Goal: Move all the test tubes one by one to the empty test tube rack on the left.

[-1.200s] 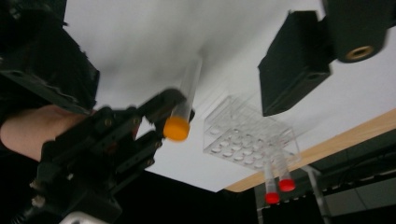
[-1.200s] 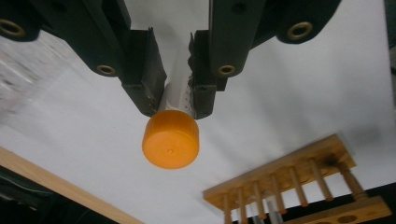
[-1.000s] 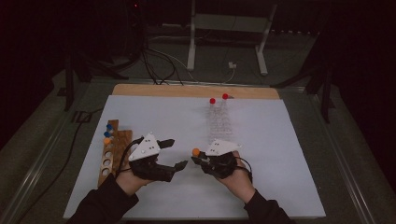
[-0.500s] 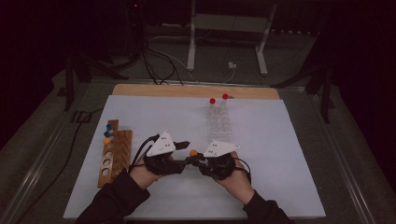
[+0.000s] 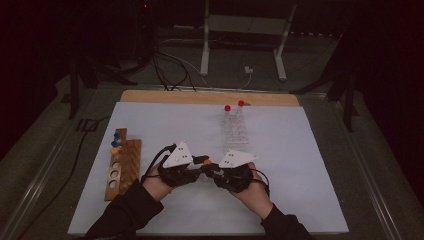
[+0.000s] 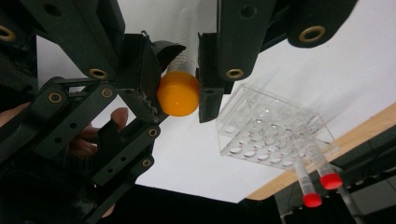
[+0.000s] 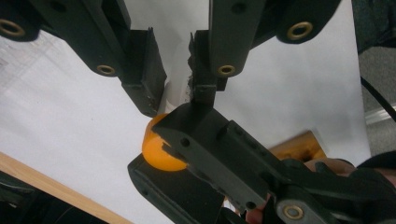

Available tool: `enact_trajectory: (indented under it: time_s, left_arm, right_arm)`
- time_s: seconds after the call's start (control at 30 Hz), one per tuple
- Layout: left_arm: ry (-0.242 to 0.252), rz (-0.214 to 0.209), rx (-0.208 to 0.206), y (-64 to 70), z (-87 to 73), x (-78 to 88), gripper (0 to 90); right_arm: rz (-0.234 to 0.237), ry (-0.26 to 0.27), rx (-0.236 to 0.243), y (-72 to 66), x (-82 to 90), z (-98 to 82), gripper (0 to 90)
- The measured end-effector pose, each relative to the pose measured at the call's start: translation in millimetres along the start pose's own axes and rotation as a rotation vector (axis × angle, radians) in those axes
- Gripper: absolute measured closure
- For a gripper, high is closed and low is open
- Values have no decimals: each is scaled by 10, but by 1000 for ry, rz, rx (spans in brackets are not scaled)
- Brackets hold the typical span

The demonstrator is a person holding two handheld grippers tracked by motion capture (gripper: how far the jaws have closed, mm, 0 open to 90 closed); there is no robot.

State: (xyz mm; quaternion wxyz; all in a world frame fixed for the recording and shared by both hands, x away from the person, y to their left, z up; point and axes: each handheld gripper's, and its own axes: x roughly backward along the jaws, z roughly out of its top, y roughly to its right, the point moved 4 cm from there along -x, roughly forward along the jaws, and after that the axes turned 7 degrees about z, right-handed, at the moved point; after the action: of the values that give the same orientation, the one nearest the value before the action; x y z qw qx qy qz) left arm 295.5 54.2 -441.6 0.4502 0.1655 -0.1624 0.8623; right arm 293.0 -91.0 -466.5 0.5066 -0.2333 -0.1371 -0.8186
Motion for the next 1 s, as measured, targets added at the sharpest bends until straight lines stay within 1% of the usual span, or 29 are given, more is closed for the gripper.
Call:
enact_trajectory:
  time_s: [0.03, 0.07, 0.1, 0.13, 0.17, 0.2, 0.23, 0.3, 0.37, 0.43, 0.53, 0.63, 0.67, 0.73, 0.83, 0.93, 1.0]
  left_arm:
    - [-5, -2, -3, 0, 3, 7, 717]
    - [-4, 5, -4, -3, 6, 11, 717]
    - [-3, 13, -1, -9, 10, 18, 717]
    - [-3, 16, -2, -18, 15, 29, 718]
    - [-2, 22, 5, -29, 19, 42, 718]
    - [-1, 30, 7, -42, 25, 57, 718]
    - [2, 28, 8, -53, 30, 79, 718]
    - [5, 44, 11, -79, 42, 130, 718]
    - [6, 53, 12, -104, 54, 185, 718]
    - [7, 65, 10, -131, 59, 243, 718]
    - [7, 86, 10, -183, 57, 340, 718]
    - [8, 113, 15, -248, 48, 448, 718]
    - [10, 123, 17, -271, 44, 488, 718]
    - [7, 142, 18, -318, 30, 573, 718]
    - [10, 180, 23, -400, 10, 723, 718]
    - [18, 233, 31, -487, -24, 886, 717]
    - [27, 255, 49, -550, -50, 1003, 717]
  right_arm:
    - [4, 6, -2, 2, 2, 4, 739]
    - [14, 4, -5, 3, 2, 7, 729]
    - [12, 6, -1, 7, 4, 10, 671]
    - [8, 14, -8, 13, 11, 13, 627]
    - [16, 19, -16, 20, 20, 15, 600]
    - [12, 20, -17, 29, 32, 17, 560]
    - [2, 28, -21, 41, 46, 21, 516]
    - [-4, 44, -31, 71, 85, 31, 466]
    - [-19, 60, -38, 102, 123, 40, 394]
    - [-39, 69, -43, 127, 153, 44, 306]
    - [-52, 82, -59, 160, 187, 44, 216]
    - [-64, 100, -75, 190, 212, 43, 145]
    - [-70, 101, -77, 200, 217, 43, 141]
    - [-74, 105, -83, 215, 224, 42, 97]
    - [-71, 106, -90, 227, 232, 41, 25]
    - [-60, 116, -104, 243, 247, 36, 15]
    - [-48, 129, -115, 259, 261, 35, 15]
